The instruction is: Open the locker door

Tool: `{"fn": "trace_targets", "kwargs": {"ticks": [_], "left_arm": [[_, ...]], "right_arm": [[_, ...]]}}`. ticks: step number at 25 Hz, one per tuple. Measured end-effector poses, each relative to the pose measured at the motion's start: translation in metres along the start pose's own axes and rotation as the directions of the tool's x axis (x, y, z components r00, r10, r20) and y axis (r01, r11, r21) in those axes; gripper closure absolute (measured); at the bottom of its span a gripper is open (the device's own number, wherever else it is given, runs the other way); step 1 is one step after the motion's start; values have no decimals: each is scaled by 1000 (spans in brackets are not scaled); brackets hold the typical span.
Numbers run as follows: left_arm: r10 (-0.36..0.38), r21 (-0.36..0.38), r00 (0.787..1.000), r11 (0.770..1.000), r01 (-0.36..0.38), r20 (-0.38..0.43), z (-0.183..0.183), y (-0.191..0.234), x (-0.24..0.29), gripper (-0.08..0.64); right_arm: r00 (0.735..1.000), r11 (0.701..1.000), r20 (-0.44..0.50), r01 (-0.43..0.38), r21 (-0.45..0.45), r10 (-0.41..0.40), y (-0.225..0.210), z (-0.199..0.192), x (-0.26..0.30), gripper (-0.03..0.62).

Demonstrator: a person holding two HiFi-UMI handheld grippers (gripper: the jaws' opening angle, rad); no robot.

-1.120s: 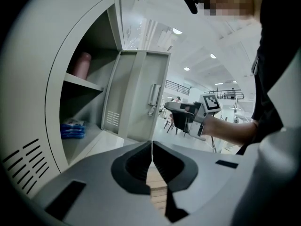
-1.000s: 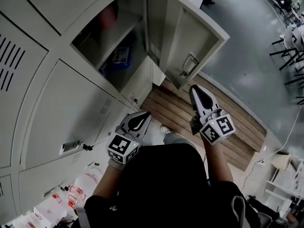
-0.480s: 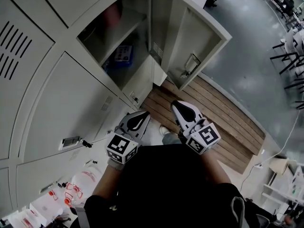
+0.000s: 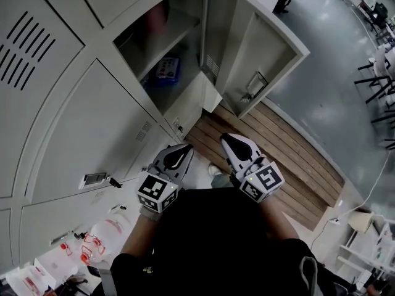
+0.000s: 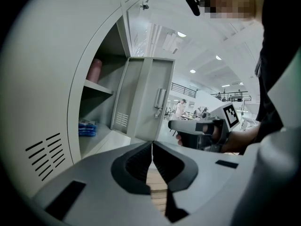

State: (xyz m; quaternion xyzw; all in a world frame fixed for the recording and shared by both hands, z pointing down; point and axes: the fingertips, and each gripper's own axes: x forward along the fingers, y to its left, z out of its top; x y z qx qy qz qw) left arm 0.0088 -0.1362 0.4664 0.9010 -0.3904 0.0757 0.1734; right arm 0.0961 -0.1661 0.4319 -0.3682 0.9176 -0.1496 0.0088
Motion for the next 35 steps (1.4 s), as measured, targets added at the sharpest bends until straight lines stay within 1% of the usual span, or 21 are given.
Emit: {"fn": "trace_targets", "kwargs": {"ticks": [8, 13, 25, 35], "left_arm": [[9, -1, 1000, 1000, -9, 6, 0, 3, -2, 535], [6, -2, 1000, 1000, -6, 5, 0, 3, -1, 535], [-2, 3, 1000, 1000, 1, 3, 1, 4, 3, 535], [3, -3, 1000, 1000, -3, 7, 3, 5, 6, 535]], "right_arm": [[1000, 1000, -16, 9, -13, -9, 0, -4, 2, 540], [999, 997, -44, -7, -72, 4, 5, -7, 3, 540], [999, 998, -39, 10, -59, -12, -1, -6, 1, 540], [999, 998, -40, 9, -58, -11, -4, -5, 2, 540]]}}
